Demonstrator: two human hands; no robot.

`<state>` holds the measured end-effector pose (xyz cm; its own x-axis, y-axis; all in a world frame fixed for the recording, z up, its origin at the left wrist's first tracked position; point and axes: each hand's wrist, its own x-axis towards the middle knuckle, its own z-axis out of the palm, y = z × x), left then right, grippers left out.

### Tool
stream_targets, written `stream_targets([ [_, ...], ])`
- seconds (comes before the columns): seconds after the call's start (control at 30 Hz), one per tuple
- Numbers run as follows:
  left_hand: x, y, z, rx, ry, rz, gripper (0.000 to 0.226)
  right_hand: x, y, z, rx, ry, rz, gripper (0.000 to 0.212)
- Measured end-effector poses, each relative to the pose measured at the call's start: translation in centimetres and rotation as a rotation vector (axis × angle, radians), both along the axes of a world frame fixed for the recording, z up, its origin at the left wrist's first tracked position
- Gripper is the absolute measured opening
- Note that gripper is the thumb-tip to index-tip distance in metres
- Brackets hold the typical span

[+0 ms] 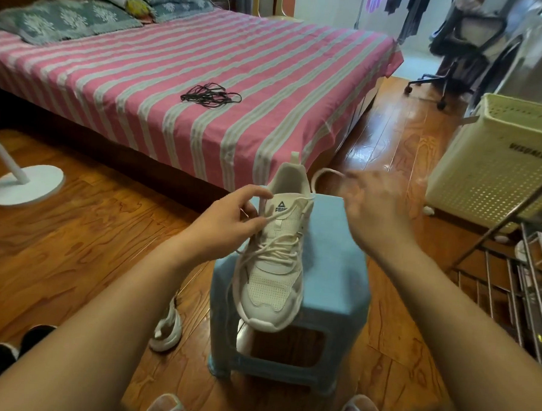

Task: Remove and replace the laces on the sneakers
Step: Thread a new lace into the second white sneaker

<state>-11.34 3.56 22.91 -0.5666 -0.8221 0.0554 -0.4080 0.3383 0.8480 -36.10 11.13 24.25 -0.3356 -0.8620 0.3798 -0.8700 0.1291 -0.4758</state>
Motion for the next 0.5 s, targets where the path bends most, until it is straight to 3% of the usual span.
stream_targets([
  [0.07,0.3,0.0,0.0,0.078,0.058,0.004,0.04,2.6,0.0,-0.1,-0.076,0.072,0.223,0.037],
  [0.2,0.0,0.2,-0.2,0.062,0.05,0.028,0.041,5.3,-1.2,-1.4,-0.032,0.233,0.346,0.04],
  [0.37,-0.2,0.1,0.5,0.052,0.055,0.072,0.04,5.7,-2.3,-1.1,-0.019,0.195,0.366,0.011],
  [0.5,-0.5,0.0,0.3,0.055,0.056,0.073,0.036,5.5,-2.7,-0.2,-0.022,0.065,0.372,0.006],
])
